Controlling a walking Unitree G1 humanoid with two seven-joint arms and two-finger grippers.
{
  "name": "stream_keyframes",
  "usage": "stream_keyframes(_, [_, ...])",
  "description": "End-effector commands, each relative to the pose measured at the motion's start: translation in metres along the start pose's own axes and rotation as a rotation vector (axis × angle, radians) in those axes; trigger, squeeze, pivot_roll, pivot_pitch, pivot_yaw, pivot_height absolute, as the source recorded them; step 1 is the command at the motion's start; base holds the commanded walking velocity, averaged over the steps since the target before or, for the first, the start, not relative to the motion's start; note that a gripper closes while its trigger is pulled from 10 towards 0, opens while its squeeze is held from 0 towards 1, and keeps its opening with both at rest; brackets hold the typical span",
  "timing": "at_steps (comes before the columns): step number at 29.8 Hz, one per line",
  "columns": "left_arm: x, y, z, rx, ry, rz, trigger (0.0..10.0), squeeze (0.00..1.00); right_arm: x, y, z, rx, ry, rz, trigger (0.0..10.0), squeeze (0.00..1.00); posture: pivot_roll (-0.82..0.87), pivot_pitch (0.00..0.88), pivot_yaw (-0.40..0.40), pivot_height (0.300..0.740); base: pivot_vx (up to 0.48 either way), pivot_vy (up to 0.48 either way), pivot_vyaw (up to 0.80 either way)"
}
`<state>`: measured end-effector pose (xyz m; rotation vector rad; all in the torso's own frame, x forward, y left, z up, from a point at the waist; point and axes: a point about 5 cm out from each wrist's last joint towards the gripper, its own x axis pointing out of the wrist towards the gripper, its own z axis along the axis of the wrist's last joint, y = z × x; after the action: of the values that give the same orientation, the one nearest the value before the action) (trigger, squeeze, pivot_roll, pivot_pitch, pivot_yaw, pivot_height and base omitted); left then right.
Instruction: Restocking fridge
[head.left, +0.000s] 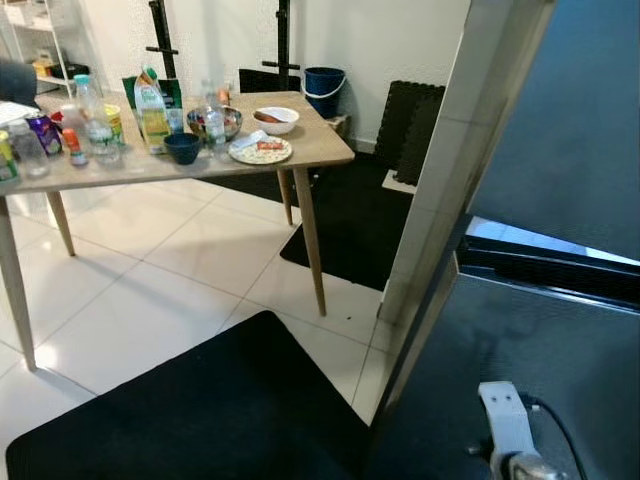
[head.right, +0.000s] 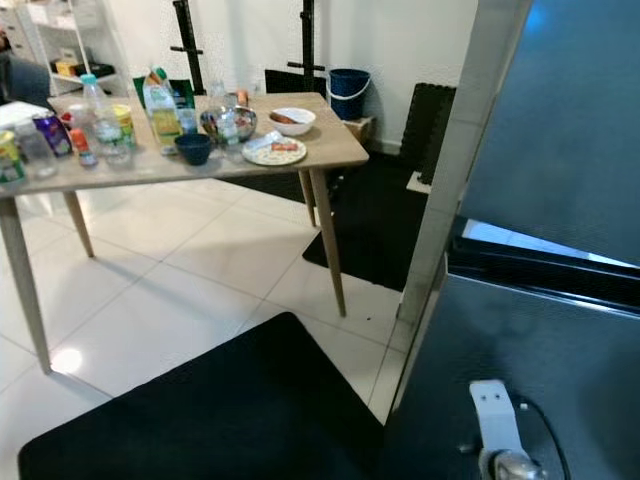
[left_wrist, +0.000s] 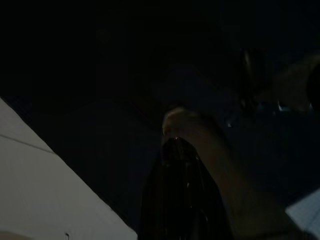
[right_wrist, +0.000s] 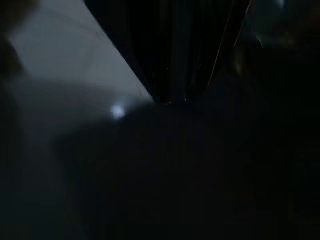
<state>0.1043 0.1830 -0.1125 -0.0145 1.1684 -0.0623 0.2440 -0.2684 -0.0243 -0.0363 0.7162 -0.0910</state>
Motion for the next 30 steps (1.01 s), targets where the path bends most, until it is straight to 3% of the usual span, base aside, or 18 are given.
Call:
stream_keyframes(1, [-0.001,-0.003,-0.008,0.001,0.033,-0.01,10.0,0.0,0.003,0.006,0.019,0.082,-0.112,0.05,10.0,0.0,-0.07,0.0,-0.023,0.74,0.0,0.0,0.0])
stream_keyframes(6, [-0.001,-0.004,-0.009,0.0,0.034,-0.01,10.0,0.0,0.005,0.011,0.043,0.141,-0.225,0.101,10.0,0.0,-0.07,0.0,-0.026,0.74,0.0,0.0,0.0])
stream_keyframes(13, [0.0,-0.005,-0.009,-0.002,0.035,-0.013,10.0,0.0,0.005,0.01,0.066,0.135,-0.309,0.087,10.0,0.0,-0.07,0.0,-0.031,0.74,0.0,0.0,0.0])
stream_keyframes(30, [-0.001,-0.008,-0.012,-0.008,0.038,-0.018,10.0,0.0,0.006,0.009,0.105,0.077,-0.39,-0.008,10.0,0.0,-0.07,0.0,-0.035,0.74,0.0,0.0,0.0])
